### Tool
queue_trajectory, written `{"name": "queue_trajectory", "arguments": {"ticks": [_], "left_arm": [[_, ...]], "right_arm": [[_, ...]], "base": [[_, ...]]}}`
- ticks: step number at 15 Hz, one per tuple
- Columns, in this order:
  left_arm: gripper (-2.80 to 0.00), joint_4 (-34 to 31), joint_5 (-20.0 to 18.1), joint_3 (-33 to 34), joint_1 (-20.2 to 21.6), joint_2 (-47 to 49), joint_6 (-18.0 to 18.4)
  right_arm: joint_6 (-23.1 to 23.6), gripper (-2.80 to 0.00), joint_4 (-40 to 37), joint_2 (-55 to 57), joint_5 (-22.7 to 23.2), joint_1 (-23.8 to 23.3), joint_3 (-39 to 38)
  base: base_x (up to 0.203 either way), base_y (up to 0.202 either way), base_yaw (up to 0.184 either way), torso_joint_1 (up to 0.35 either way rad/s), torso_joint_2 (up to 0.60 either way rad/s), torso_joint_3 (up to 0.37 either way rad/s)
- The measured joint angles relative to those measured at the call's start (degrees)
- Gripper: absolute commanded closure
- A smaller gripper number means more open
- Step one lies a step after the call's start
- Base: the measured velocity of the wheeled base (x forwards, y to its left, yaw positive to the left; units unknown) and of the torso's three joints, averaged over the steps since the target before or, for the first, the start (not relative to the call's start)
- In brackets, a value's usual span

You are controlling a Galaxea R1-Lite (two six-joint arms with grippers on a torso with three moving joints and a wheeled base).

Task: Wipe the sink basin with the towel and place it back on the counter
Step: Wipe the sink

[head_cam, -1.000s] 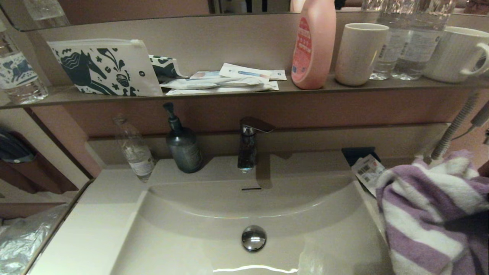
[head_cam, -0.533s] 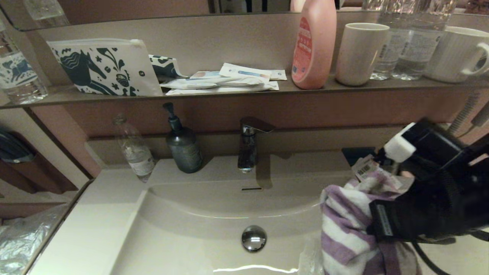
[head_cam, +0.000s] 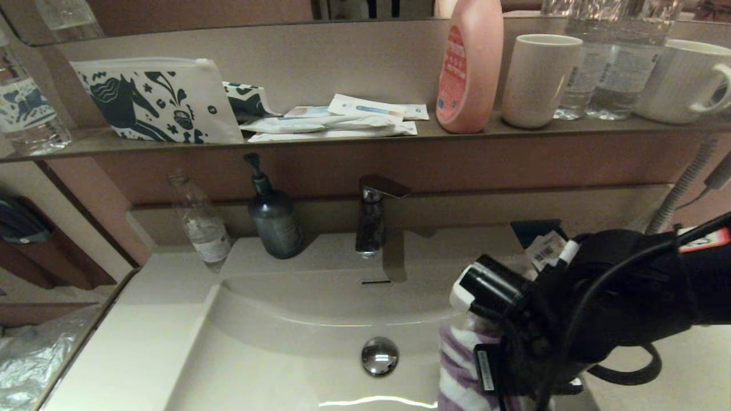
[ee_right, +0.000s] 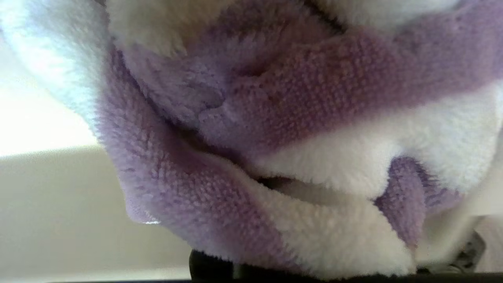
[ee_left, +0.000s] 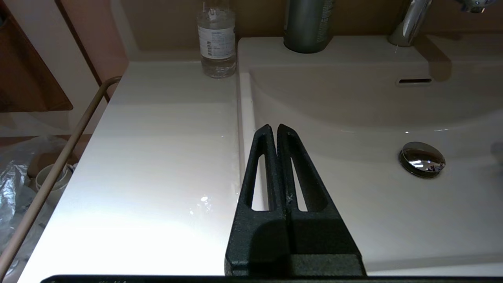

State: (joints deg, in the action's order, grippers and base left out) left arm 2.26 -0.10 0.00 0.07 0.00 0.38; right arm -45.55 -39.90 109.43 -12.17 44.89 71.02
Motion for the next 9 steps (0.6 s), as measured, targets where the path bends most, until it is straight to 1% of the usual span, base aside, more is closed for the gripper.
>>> {"name": "queue_trajectory", "arguments": {"ticks": [2,4,5,7,9], "left_arm": [[0.0,0.0,0.0,0.0,0.0,0.0,0.0],[0.0,0.0,0.0,0.0,0.0,0.0,0.0],[0.0,0.0,0.0,0.0,0.0,0.0,0.0],[0.0,0.0,0.0,0.0,0.0,0.0,0.0],[0.0,0.0,0.0,0.0,0.0,0.0,0.0]], "right_arm": [[-0.8,0.0,2.1,3.8,-1.8,0.9,0.0],[-1.1,0.0,5.5,6.9,-6.5,1.2,0.1],[-1.2,0.0,6.0,8.4,-8.5,1.6,0.4],[-1.3,0.0,6.3,11.4,-10.1,2.8,1.1],[-1.4,0.0,6.3,14.0,-10.4,3.6,2.1]], "base": [[0.0,0.0,0.0,0.0,0.0,0.0],[0.0,0.0,0.0,0.0,0.0,0.0],[0.0,0.0,0.0,0.0,0.0,0.0],[0.0,0.0,0.0,0.0,0.0,0.0],[0.0,0.0,0.0,0.0,0.0,0.0]]}}
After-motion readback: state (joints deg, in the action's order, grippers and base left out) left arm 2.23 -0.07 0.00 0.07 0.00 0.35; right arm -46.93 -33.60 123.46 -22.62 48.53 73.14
